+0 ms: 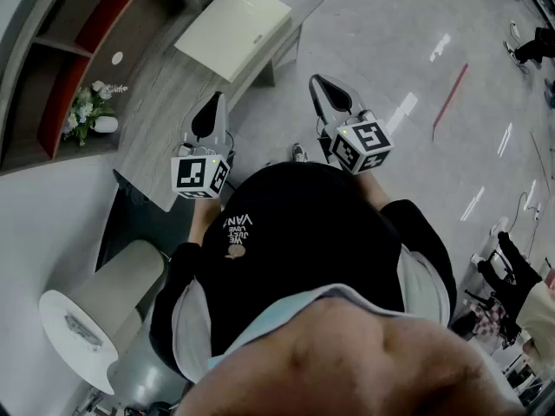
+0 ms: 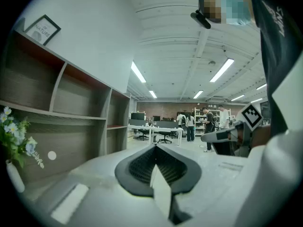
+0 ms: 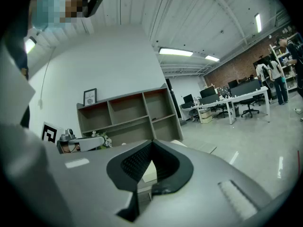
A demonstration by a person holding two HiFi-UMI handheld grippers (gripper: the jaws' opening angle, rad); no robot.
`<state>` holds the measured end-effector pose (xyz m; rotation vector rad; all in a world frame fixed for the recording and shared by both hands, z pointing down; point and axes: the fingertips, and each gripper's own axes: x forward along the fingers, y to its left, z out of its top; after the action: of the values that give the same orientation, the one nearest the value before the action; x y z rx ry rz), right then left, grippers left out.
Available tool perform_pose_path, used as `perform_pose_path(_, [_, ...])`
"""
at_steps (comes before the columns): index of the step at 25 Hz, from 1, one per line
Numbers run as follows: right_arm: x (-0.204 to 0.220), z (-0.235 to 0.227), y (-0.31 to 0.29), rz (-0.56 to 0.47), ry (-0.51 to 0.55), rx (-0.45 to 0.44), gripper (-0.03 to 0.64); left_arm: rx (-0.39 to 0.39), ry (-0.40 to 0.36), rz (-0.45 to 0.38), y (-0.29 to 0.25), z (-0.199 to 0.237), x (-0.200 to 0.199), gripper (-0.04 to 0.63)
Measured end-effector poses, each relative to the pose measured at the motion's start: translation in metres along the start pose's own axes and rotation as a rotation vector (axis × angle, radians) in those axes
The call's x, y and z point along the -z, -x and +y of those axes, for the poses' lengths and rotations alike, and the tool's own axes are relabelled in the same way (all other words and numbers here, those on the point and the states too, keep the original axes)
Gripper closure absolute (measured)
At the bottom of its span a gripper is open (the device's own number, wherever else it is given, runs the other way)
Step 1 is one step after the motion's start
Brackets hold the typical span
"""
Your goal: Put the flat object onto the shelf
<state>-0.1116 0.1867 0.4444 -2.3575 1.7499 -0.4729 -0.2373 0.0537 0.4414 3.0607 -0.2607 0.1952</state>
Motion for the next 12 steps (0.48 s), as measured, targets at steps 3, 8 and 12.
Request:
perform_pose_path(3, [-0.003, -0.008, -0.001, -0.003, -0.005, -0.008, 0.62, 0.0, -0.005, 0.004, -0.008, -0.004, -0.001, 0.595])
perform_pose_path(8, [-0.008, -0.021, -0.003, -0.02, -0.01, -0.037, 0.618, -0.016, 0.003, 0.008, -0.021, -0.009, 0.001, 0.595])
perform_pose_path(12, [-0.011, -0.035, -0.006, -0.018, -0.017, -0.063, 0.618, -0.039, 0.009, 0.008, -0.031, -0.015, 0.003, 0.594])
